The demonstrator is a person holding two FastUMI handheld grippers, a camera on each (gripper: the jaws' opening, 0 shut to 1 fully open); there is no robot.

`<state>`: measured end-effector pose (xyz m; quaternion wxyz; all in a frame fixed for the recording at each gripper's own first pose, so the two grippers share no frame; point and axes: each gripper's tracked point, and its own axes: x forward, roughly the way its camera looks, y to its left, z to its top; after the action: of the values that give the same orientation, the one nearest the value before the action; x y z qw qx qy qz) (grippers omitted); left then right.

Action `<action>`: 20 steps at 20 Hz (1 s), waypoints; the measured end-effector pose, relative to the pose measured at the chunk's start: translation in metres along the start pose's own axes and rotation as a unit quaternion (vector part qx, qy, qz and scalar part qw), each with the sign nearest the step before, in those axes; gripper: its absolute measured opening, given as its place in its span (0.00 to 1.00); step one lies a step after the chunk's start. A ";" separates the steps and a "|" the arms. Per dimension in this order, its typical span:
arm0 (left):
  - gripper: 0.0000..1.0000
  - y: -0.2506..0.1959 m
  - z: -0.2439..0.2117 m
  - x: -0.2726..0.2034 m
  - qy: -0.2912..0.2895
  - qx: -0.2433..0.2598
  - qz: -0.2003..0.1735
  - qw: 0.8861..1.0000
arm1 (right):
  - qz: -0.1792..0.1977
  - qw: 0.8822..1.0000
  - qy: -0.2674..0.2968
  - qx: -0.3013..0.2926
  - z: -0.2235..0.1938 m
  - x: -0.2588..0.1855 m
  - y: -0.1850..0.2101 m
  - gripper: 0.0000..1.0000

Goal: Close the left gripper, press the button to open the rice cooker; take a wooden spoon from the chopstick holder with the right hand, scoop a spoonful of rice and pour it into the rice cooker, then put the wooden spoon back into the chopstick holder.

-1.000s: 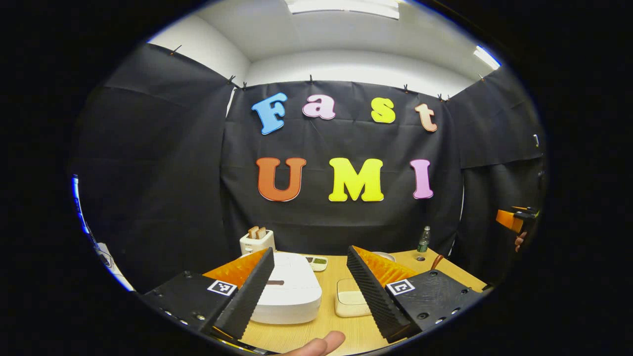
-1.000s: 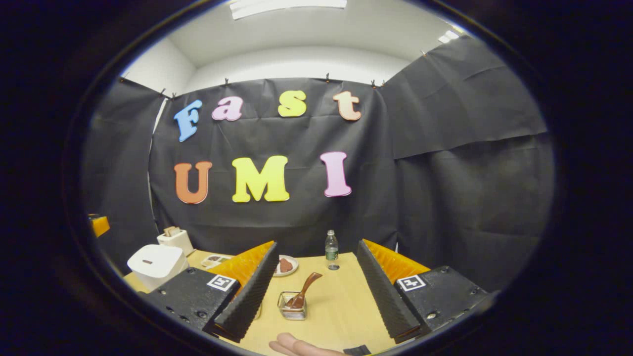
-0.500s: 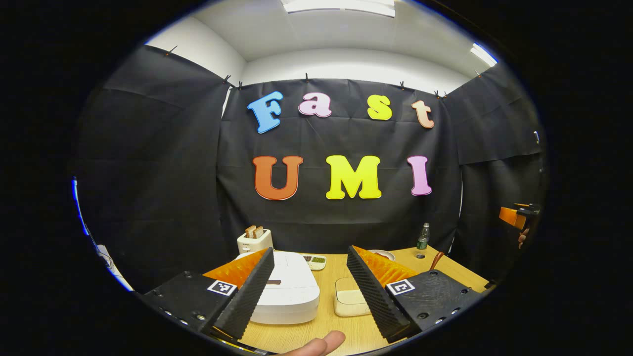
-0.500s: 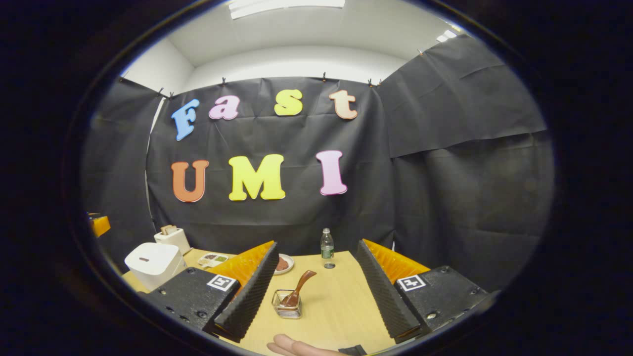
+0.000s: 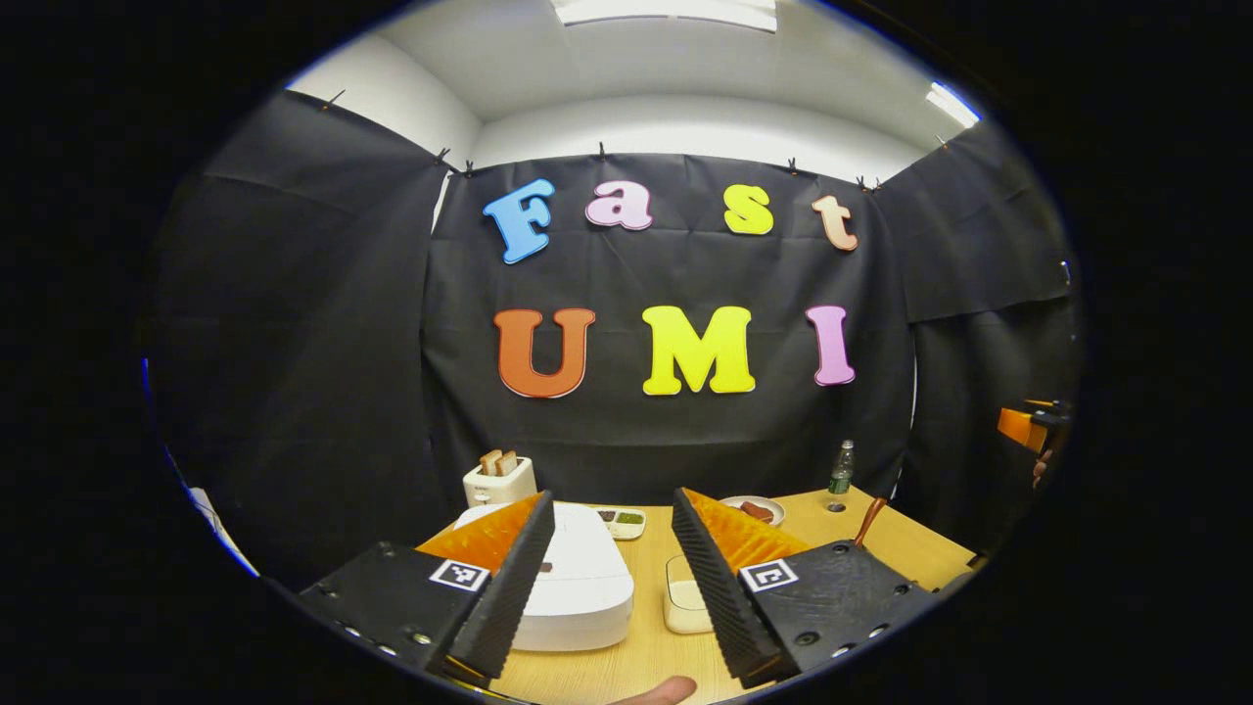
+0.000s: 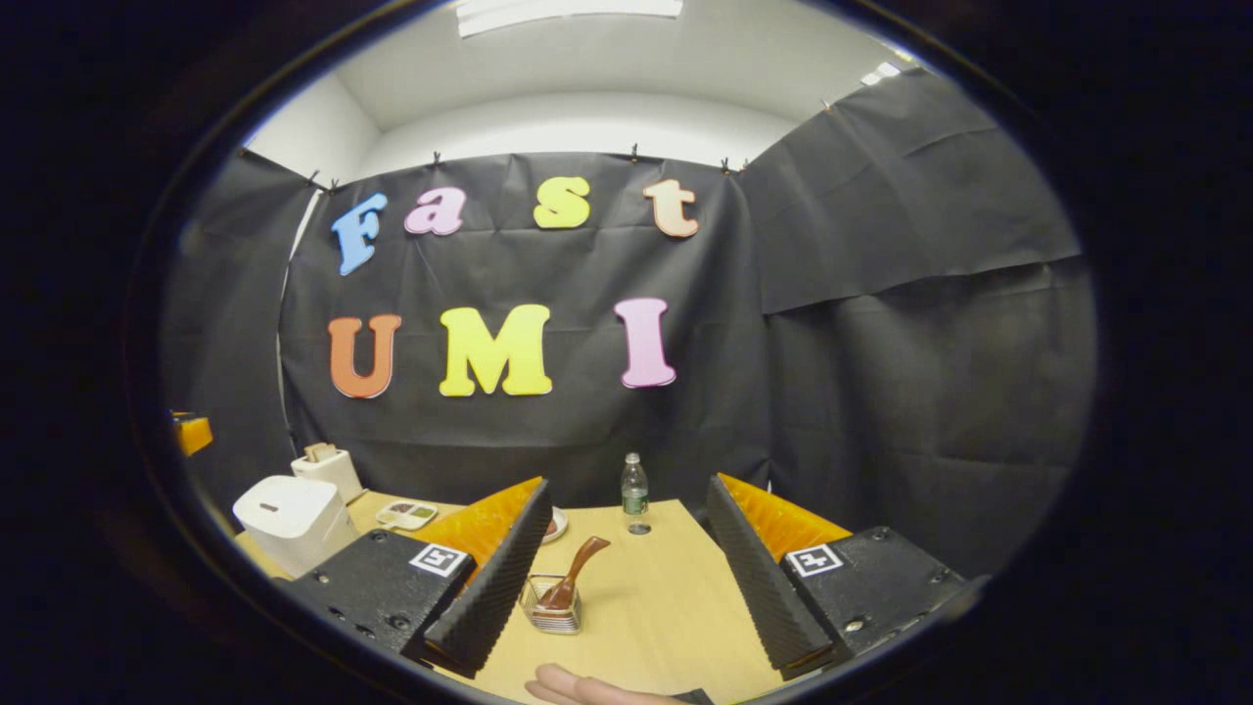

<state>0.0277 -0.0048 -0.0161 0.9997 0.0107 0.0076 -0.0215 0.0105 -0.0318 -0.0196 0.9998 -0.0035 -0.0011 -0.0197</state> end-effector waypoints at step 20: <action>0.00 0.070 -0.110 0.097 0.188 -0.008 0.067 0.980 | 0.015 0.999 0.005 -0.038 -0.032 0.017 -0.001 1.00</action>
<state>0.1261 0.0637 -0.1259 0.9796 0.0071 0.1949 0.0482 0.0276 -0.0337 -0.0518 0.9991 -0.0417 0.0048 -0.0047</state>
